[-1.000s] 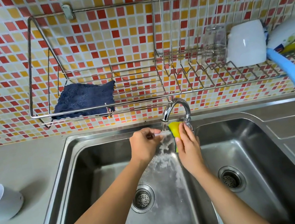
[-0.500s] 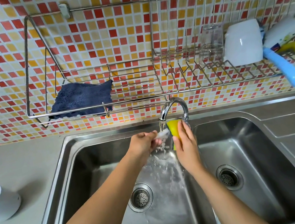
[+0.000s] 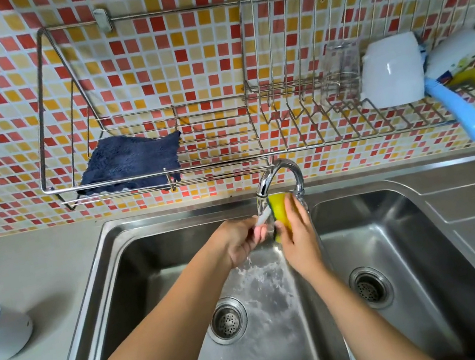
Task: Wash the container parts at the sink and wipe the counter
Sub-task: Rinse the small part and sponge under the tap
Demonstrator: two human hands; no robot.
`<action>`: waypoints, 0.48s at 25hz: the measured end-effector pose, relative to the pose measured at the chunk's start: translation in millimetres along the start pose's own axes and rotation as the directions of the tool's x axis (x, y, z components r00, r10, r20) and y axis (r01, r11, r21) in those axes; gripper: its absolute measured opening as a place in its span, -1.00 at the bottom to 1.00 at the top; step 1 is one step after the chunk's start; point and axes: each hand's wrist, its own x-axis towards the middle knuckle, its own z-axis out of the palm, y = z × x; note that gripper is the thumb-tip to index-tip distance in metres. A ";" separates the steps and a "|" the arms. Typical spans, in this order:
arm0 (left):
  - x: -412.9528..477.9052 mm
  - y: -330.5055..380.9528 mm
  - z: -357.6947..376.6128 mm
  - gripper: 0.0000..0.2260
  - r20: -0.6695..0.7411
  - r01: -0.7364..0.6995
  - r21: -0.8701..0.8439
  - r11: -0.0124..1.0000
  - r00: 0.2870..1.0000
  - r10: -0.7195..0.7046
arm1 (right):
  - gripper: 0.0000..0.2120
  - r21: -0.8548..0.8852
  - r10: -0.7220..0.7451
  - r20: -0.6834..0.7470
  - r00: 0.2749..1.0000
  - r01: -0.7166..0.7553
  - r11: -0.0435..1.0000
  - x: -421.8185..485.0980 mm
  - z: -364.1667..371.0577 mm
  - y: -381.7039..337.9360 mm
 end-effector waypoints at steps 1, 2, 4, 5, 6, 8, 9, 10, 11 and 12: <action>0.0 -0.9 -0.6 -0.76 -0.007 -0.006 0.003 1.000 1.000 0.006 | -0.42 0.010 0.002 0.055 0.998 -0.003 1.000 -0.3 0.7 3.1; 2.0 -1.5 -3.4 -0.76 -0.029 -0.021 0.003 1.000 0.999 0.021 | -0.38 0.031 -0.004 0.126 0.992 0.000 1.000 -1.7 2.9 4.7; 5.6 -1.8 -12.1 -0.78 -0.098 -0.057 0.025 0.998 0.993 0.059 | -0.28 0.088 0.034 0.210 0.977 -0.054 0.995 -1.5 9.3 8.9; 6.9 -2.1 -17.0 -0.80 -0.127 -0.067 0.054 0.996 0.989 0.074 | -0.22 0.082 0.095 0.219 0.971 -0.115 0.990 2.1 11.2 13.5; 7.9 -2.5 -21.7 -0.83 -0.143 -0.069 0.089 0.994 0.986 0.082 | -0.19 0.046 0.176 0.226 0.958 -0.191 0.980 7.9 11.9 20.4; 6.9 -2.2 -29.4 -0.88 -0.154 -0.045 0.136 0.990 0.986 0.066 | -0.22 -0.085 0.325 0.281 0.903 -0.314 0.946 21.2 9.1 37.0; 5.4 -1.4 -32.5 -0.89 -0.157 -0.030 0.157 0.987 0.986 0.055 | -0.27 -0.142 0.360 0.319 0.877 -0.331 0.933 26.0 7.1 42.1; 4.3 0.5 -35.9 -0.89 -0.158 -0.025 0.174 0.984 0.986 0.053 | -0.31 -0.170 0.368 0.352 0.861 -0.327 0.929 30.2 6.0 45.7; 2.8 3.5 -38.0 -0.87 -0.153 -0.031 0.179 0.983 0.986 0.059 | -0.34 -0.178 0.374 0.375 0.848 -0.330 0.927 33.4 4.7 47.5; 2.2 7.2 -39.6 -0.86 -0.152 -0.045 0.172 0.984 0.986 0.072 | -0.36 -0.173 0.373 0.386 0.844 -0.331 0.928 36.0 3.7 49.3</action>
